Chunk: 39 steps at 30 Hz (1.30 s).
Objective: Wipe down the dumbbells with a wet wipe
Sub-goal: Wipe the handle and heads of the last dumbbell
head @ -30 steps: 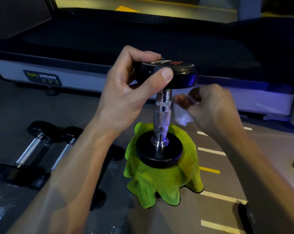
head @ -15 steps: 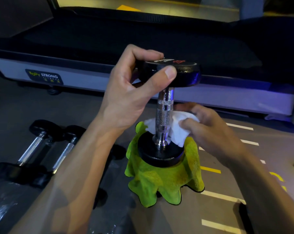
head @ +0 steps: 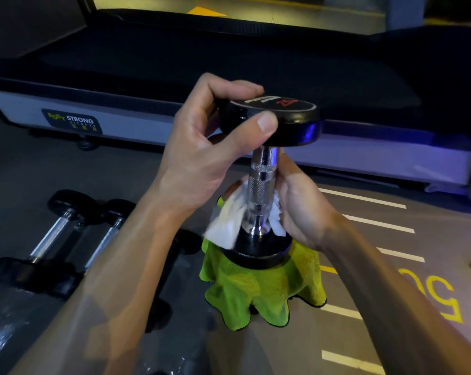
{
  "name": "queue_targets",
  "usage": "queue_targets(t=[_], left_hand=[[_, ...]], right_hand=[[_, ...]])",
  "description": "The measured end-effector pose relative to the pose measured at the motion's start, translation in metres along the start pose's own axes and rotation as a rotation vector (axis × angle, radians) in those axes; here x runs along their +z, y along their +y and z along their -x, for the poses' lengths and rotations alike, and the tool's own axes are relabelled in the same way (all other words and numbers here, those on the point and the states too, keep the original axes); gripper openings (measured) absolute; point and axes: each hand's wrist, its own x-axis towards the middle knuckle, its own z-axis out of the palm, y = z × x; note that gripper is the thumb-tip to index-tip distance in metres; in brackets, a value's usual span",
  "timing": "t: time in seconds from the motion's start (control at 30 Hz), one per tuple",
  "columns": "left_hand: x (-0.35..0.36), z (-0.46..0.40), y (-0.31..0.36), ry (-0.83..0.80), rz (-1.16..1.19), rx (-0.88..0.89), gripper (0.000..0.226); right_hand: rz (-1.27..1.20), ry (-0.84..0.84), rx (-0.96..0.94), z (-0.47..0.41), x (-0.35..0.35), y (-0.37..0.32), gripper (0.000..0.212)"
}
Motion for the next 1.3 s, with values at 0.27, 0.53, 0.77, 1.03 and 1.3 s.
queue_targets(t=[0.27,0.53,0.77,1.03,1.3], left_hand=[[0.005,0.003,0.0,0.066,-0.047,0.072,0.032],[0.01,0.004,-0.001,0.17,-0.035,0.043,0.034],[0.021,0.005,0.001,0.14,-0.072,0.054,0.034],[0.014,0.007,0.002,0.134,-0.095,0.048,0.034],[0.007,0.009,0.002,0.097,-0.064,0.063,0.035]], right_hand=[[0.419,0.412,-0.058,0.026,0.02,0.007,0.084],[0.905,0.369,-0.384,0.084,0.027,0.047,0.053],[1.53,0.573,-0.345,0.106,0.056,0.072,0.061],[1.583,0.485,-0.316,0.073,0.087,0.061,0.055],[1.409,0.3,-0.512,0.074,0.071,0.06,0.034]])
